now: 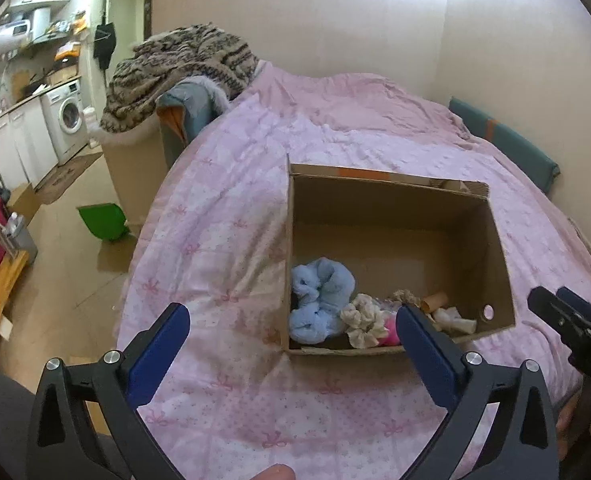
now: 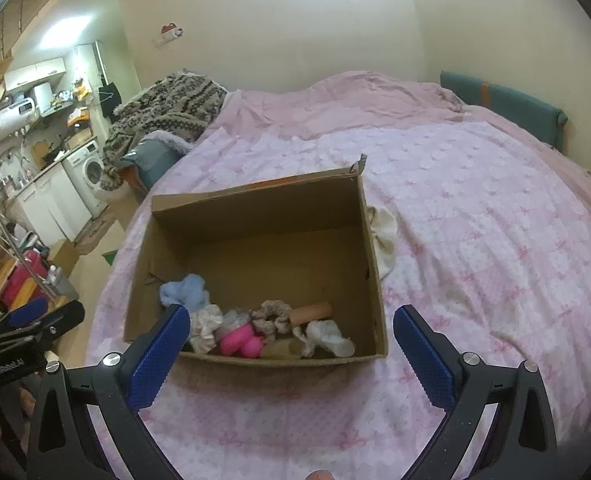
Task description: Organize soft objects
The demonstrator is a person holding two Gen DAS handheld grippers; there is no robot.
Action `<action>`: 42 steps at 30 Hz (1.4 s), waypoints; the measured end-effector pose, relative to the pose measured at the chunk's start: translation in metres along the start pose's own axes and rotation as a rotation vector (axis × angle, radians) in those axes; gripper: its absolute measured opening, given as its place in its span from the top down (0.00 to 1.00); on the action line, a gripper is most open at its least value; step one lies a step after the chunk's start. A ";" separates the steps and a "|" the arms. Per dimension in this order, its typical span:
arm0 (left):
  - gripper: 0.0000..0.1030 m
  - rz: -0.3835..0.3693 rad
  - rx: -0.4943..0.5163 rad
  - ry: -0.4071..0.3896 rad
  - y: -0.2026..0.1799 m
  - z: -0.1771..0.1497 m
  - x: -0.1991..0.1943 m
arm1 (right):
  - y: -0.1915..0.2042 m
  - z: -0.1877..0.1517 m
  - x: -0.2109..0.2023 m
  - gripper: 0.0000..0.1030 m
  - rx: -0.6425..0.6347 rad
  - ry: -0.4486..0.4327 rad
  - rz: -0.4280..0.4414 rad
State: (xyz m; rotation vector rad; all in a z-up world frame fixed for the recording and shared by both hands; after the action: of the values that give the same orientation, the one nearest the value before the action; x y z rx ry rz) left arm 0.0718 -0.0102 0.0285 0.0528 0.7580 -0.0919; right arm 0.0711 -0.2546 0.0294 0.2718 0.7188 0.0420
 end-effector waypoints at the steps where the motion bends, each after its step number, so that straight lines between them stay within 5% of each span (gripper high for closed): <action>1: 0.00 0.004 -0.006 0.004 0.001 0.001 0.002 | 0.000 0.001 0.002 0.00 -0.002 0.001 -0.002; 42: 0.00 -0.023 0.038 -0.011 -0.010 0.002 -0.004 | 0.007 -0.007 0.008 0.00 -0.059 0.019 -0.015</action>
State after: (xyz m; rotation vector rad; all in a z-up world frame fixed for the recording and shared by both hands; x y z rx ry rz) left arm 0.0695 -0.0202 0.0323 0.0800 0.7464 -0.1284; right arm 0.0727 -0.2457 0.0213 0.2097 0.7371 0.0513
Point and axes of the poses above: each gripper's, at about its wrist camera, not at the fingertips, and x roughly the way its jaws point, y to its left, z to its top, the point moved 4 cm from there along x, roughly the way its jaws point, and after that the axes turned 6 degrees about x, right-handed, at the moved point
